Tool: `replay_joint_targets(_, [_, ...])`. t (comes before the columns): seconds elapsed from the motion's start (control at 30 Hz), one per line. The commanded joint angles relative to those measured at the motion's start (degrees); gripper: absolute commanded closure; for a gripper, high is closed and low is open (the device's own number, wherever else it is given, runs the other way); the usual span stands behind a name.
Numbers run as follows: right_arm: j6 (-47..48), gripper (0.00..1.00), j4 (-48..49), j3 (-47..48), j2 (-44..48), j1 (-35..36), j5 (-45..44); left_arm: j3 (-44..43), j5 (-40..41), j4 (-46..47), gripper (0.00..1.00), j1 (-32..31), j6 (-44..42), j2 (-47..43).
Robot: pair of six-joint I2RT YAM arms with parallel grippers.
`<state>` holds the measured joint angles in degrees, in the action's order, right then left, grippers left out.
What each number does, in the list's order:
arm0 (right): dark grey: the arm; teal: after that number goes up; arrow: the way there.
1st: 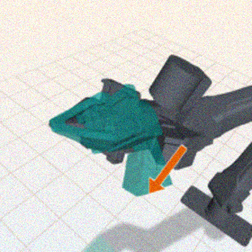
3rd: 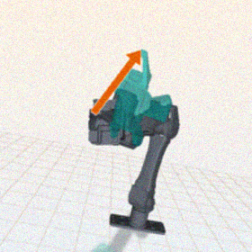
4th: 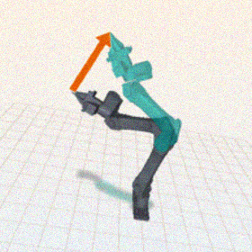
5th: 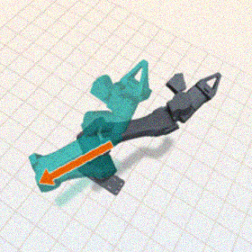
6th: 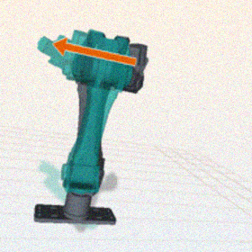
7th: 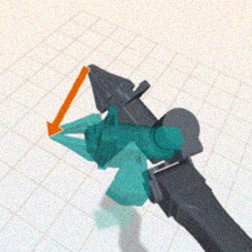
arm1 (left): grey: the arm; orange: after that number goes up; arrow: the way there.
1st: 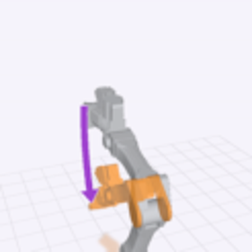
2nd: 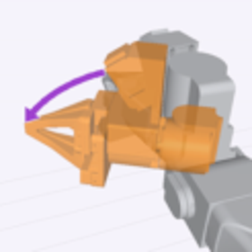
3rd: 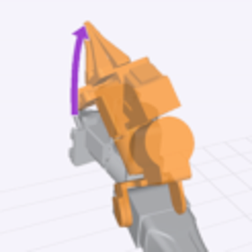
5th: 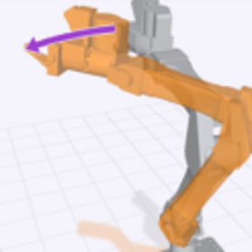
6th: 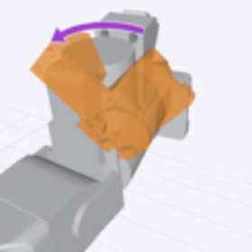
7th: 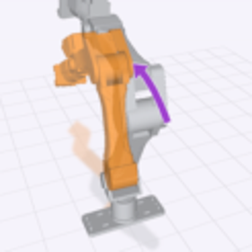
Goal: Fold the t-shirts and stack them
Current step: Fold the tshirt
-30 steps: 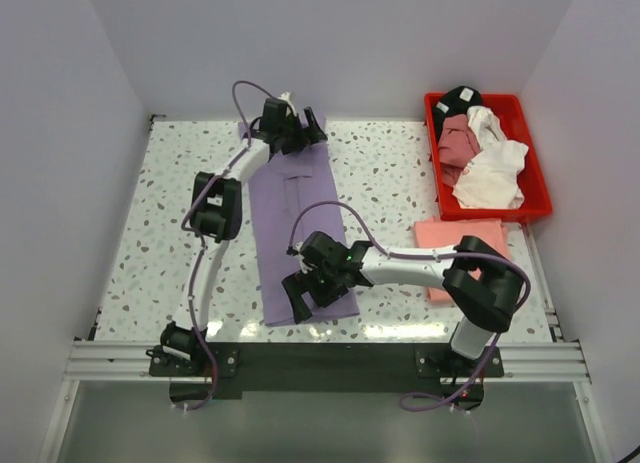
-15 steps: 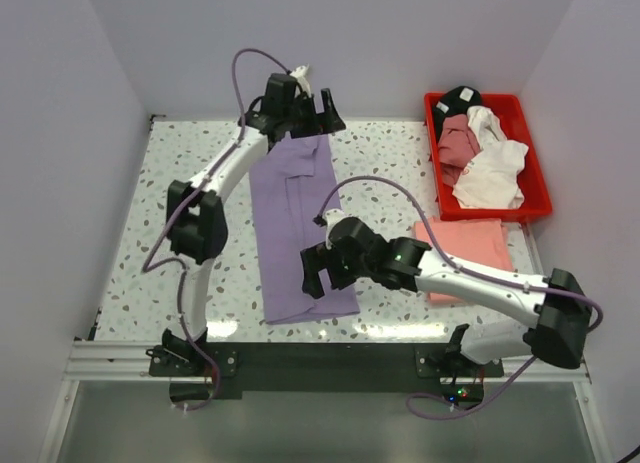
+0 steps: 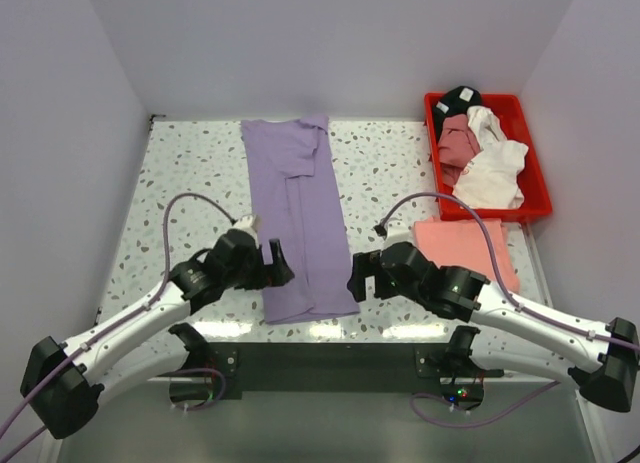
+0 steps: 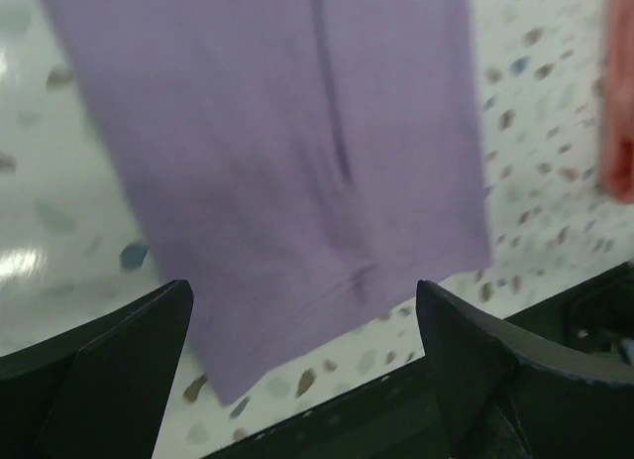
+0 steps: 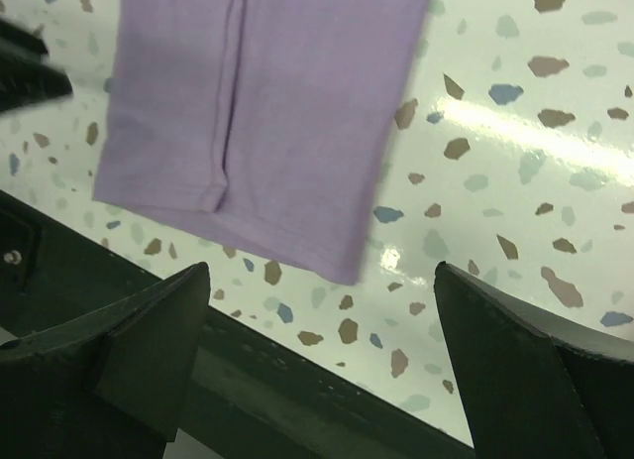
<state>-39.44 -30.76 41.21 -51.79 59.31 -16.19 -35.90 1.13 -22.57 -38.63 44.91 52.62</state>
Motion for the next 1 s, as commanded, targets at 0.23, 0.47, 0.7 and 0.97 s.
replay_joint_targets(0.23, [-3.9, 0.01, 0.2, -3.8, -2.8, -0.1, -1.7, 13.7, -4.3, -10.8, 0.03, -5.5, 12.5, -9.9])
replay_joint_targets(0.47, [-6.1, 0.01, 0.5, -3.9, -6.7, -0.2, -2.4, 15.6, -4.6, -9.0, 0.32, -6.4, 11.3, -4.1])
replay_joint_targets(0.7, [-6.4, 0.03, 2.5, -4.6, -9.6, -0.7, 0.2, 16.3, -3.5, -8.5, 0.59, -6.4, 10.7, -0.7])
replay_joint_targets(0.97, [-4.7, 0.08, 3.8, -4.5, -14.8, -1.5, 7.1, 15.1, -1.4, -11.1, 1.00, -6.4, 10.7, -0.8])
